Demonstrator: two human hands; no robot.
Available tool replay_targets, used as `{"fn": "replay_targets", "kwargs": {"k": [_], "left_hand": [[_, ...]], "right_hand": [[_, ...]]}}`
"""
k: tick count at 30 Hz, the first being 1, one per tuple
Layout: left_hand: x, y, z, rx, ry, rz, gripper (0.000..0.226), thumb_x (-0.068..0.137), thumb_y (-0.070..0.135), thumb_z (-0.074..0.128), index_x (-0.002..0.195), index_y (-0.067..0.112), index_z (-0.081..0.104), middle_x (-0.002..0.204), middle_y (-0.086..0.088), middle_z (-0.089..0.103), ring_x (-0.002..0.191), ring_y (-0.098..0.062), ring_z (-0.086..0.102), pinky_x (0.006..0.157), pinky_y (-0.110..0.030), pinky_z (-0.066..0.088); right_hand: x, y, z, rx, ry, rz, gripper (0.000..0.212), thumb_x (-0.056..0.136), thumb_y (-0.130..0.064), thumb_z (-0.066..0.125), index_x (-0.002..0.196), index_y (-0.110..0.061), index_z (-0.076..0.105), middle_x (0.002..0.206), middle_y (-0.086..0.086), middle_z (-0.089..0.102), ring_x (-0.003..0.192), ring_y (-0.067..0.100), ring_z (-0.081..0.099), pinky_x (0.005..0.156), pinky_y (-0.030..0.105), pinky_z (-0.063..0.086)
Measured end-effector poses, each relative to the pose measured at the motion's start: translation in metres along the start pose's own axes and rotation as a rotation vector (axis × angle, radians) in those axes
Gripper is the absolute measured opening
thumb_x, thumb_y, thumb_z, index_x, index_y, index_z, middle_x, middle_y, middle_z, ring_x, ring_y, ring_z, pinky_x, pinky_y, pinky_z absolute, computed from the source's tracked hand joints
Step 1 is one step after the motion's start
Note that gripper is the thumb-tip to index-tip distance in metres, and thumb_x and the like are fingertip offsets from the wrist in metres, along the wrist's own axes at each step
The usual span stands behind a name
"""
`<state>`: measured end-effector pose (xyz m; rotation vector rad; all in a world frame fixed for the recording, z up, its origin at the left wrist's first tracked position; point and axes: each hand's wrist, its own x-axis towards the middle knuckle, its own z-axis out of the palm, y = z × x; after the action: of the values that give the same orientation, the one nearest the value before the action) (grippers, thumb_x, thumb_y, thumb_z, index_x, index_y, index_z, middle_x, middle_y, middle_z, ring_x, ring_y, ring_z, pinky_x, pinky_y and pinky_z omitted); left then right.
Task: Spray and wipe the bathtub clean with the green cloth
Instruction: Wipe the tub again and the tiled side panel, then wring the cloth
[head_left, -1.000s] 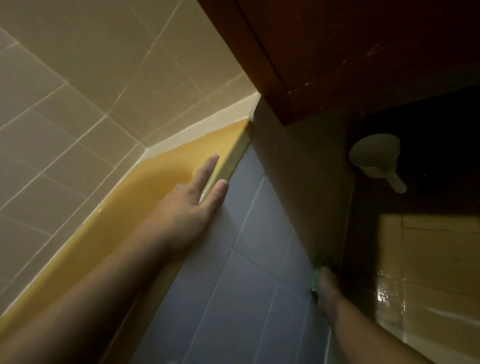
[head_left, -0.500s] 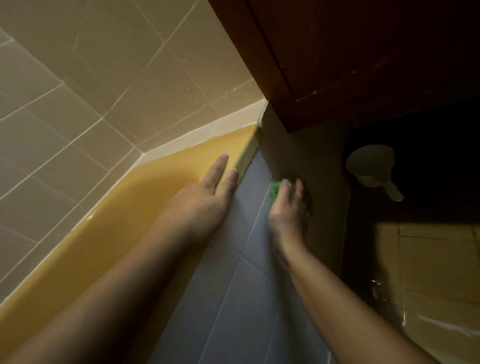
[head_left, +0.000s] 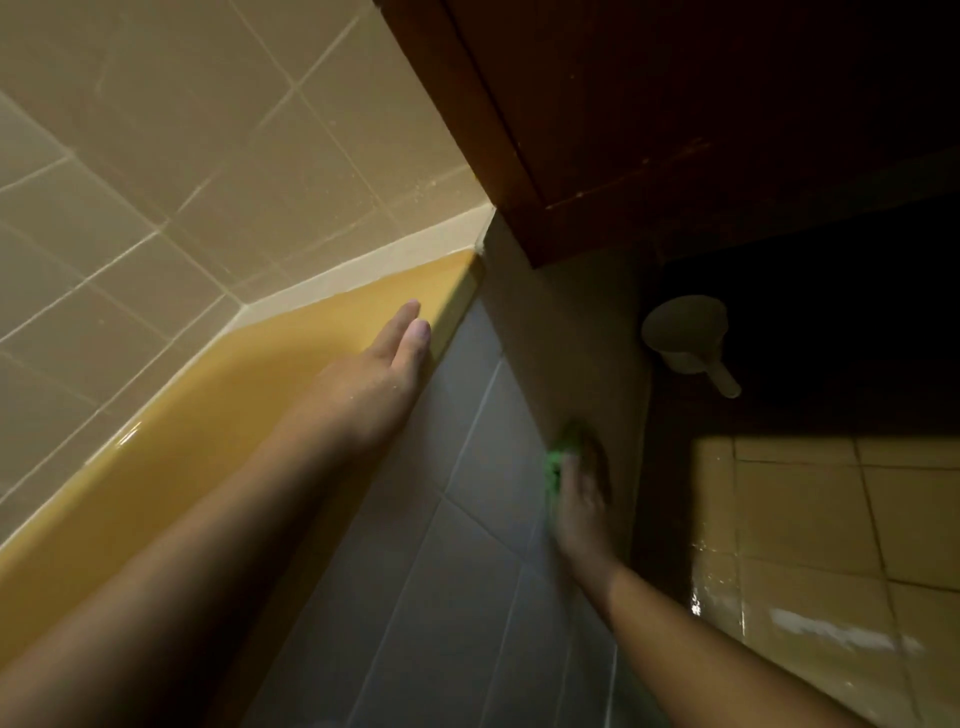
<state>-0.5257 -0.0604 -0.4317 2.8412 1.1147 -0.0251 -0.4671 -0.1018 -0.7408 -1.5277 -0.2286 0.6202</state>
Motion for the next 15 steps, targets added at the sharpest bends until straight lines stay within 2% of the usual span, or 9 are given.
{"fn": "replay_targets", "kwargs": {"k": [2, 3, 4, 5, 7, 9, 11, 13, 15], "left_hand": [[0.003, -0.002, 0.001, 0.002, 0.008, 0.007, 0.056, 0.105, 0.064, 0.012, 0.160, 0.055, 0.011, 0.164, -0.013, 0.037, 0.149, -0.036, 0.037, 0.118, -0.038, 0.026], [0.004, -0.002, 0.001, 0.000, 0.009, 0.011, 0.056, 0.105, 0.064, 0.012, 0.160, 0.055, 0.012, 0.165, -0.012, 0.037, 0.149, -0.036, 0.037, 0.119, -0.038, 0.025], [0.005, -0.003, 0.002, -0.002, 0.006, 0.013, 0.057, 0.105, 0.064, 0.012, 0.161, 0.054, 0.012, 0.165, -0.011, 0.036, 0.150, -0.035, 0.036, 0.120, -0.039, 0.025], [0.005, -0.004, 0.002, -0.002, 0.003, 0.012, 0.057, 0.105, 0.064, 0.012, 0.161, 0.054, 0.012, 0.166, -0.010, 0.035, 0.151, -0.035, 0.035, 0.120, -0.039, 0.024], [0.004, -0.006, 0.002, 0.010, 0.008, 0.012, 0.057, 0.105, 0.064, 0.012, 0.161, 0.054, 0.012, 0.165, -0.011, 0.036, 0.150, -0.036, 0.036, 0.120, -0.039, 0.025], [0.003, -0.005, 0.002, 0.011, 0.017, 0.015, 0.057, 0.105, 0.064, 0.011, 0.161, 0.054, 0.012, 0.163, -0.014, 0.038, 0.149, -0.037, 0.037, 0.120, -0.040, 0.026], [0.000, -0.005, 0.003, -0.006, 0.018, 0.007, 0.056, 0.106, 0.062, 0.012, 0.161, 0.053, 0.012, 0.163, -0.016, 0.039, 0.149, -0.037, 0.038, 0.119, -0.039, 0.026], [-0.002, -0.007, 0.004, -0.025, 0.010, -0.004, 0.056, 0.106, 0.063, 0.012, 0.161, 0.054, 0.010, 0.162, -0.018, 0.039, 0.148, -0.038, 0.038, 0.120, -0.039, 0.027], [-0.002, -0.010, 0.005, -0.017, -0.001, -0.016, 0.058, 0.103, 0.067, 0.011, 0.160, 0.056, 0.007, 0.160, -0.022, 0.041, 0.146, -0.041, 0.041, 0.122, -0.045, 0.030]], "right_hand": [[0.022, 0.068, 0.005, 0.207, 0.068, 0.388, 0.082, 0.099, -0.065, 0.029, 0.146, -0.002, 0.052, 0.146, 0.024, 0.054, 0.134, 0.037, 0.052, 0.114, 0.041, 0.038], [0.025, 0.092, 0.009, 0.193, 0.060, 0.519, 0.094, 0.088, -0.077, 0.028, 0.143, -0.005, 0.055, 0.142, 0.021, 0.057, 0.130, 0.036, 0.055, 0.113, 0.045, 0.041], [0.026, 0.113, 0.012, 0.247, 0.098, 0.609, 0.093, 0.087, -0.077, 0.030, 0.144, -0.008, 0.054, 0.144, 0.019, 0.056, 0.131, 0.034, 0.054, 0.113, 0.046, 0.040], [0.022, 0.128, 0.014, 0.298, 0.130, 0.673, 0.078, 0.097, -0.066, 0.032, 0.145, -0.008, 0.050, 0.146, 0.017, 0.053, 0.134, 0.032, 0.050, 0.113, 0.042, 0.038], [-0.004, 0.101, 0.013, 0.340, 0.136, 0.689, 0.053, 0.111, -0.040, 0.032, 0.145, -0.002, 0.046, 0.147, 0.020, 0.050, 0.130, 0.031, 0.051, 0.100, 0.033, 0.040], [-0.013, 0.085, 0.021, 0.375, 0.154, 0.610, 0.054, 0.108, -0.039, 0.033, 0.145, -0.003, 0.047, 0.134, 0.019, 0.058, 0.109, 0.026, 0.059, 0.085, 0.030, 0.047], [-0.006, 0.081, 0.035, 0.417, 0.184, 0.556, 0.079, 0.089, -0.065, 0.028, 0.140, -0.010, 0.053, 0.130, 0.016, 0.061, 0.106, 0.024, 0.059, 0.097, 0.042, 0.052], [0.004, 0.059, 0.045, 0.414, 0.269, 0.547, 0.096, 0.068, -0.083, 0.017, 0.124, -0.017, 0.059, 0.133, 0.016, 0.059, 0.118, 0.031, 0.057, 0.109, 0.053, 0.043], [-0.004, 0.003, 0.040, 0.365, 0.278, 0.489, 0.087, 0.080, -0.080, 0.020, 0.132, -0.021, 0.058, 0.142, 0.015, 0.054, 0.129, 0.035, 0.050, 0.115, 0.049, 0.035]]}}
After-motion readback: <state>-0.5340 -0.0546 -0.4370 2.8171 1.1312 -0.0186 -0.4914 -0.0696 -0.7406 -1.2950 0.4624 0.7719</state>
